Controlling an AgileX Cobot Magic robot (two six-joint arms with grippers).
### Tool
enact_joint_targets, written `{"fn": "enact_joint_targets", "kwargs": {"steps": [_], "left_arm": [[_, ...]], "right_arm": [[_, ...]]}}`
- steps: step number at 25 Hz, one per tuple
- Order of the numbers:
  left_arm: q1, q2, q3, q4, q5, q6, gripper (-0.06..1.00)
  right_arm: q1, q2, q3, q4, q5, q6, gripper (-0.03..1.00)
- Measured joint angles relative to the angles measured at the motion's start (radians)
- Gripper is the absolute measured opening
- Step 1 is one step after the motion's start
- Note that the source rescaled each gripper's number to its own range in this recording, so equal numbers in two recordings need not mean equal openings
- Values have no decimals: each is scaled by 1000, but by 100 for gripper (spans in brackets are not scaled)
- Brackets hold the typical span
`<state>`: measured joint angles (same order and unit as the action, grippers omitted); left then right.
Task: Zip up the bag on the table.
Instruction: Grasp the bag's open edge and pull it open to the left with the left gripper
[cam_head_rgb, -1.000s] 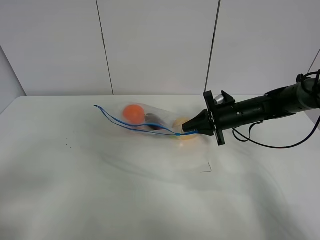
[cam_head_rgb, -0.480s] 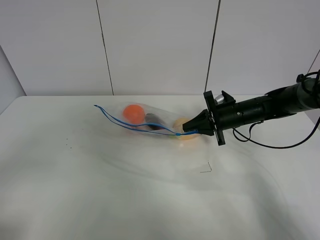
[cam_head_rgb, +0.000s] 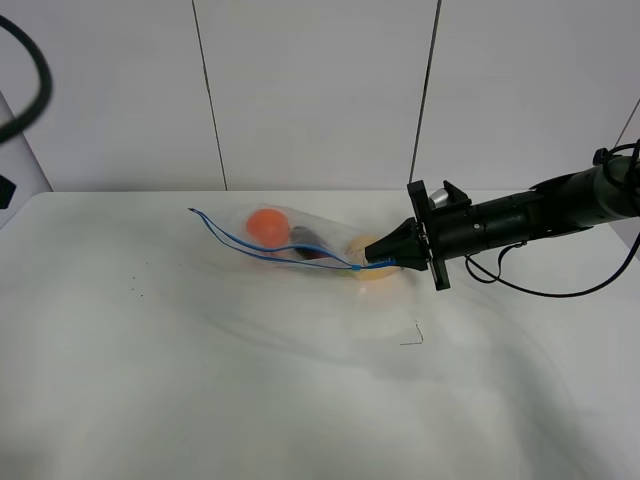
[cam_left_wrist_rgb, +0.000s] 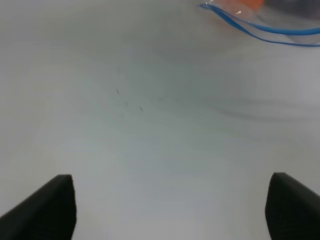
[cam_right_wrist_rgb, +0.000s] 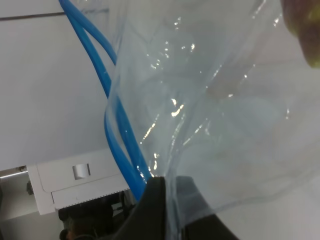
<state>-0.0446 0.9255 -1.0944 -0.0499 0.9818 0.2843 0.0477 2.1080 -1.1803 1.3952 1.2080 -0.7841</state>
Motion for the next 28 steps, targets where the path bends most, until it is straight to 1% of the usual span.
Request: {"fn": "enact_joint_targets", "kwargs": {"steps": [3,7,9,10,12,14,16,18,20,25,28], "left_arm": [[0,103,-25,-1,-75,170,100],[0,200,-28,-7,-177,442,100],[-2,235,-28,-10,-210,580,100],[-2,251,-28,-16,-221,634,100],[-3,275,-28,-38,-238,691,100],[-5,296,-28,-78,-242,710,100],[-28,310,-28,-115,-253,717,100],[-87,323,-22,-135,-265,717,100],[-156,337,-9,-136,-288,709,100],[-325,408,15,-137,-419,637,100],[-406,470,17,-139,-504,621,100]], "right_arm": [[0,0,0,10,0,0,0],[0,0,0,28,0,0,0],[0,0,0,37,0,0,0],[0,0,0,39,0,0,0],[0,0,0,45,0,0,0],[0,0,0,45,0,0,0],[0,0,0,45,0,0,0],[0,0,0,46,0,0,0],[0,0,0,49,0,0,0],[0,0,0,57,0,0,0],[0,0,0,59,0,2,0]]}}
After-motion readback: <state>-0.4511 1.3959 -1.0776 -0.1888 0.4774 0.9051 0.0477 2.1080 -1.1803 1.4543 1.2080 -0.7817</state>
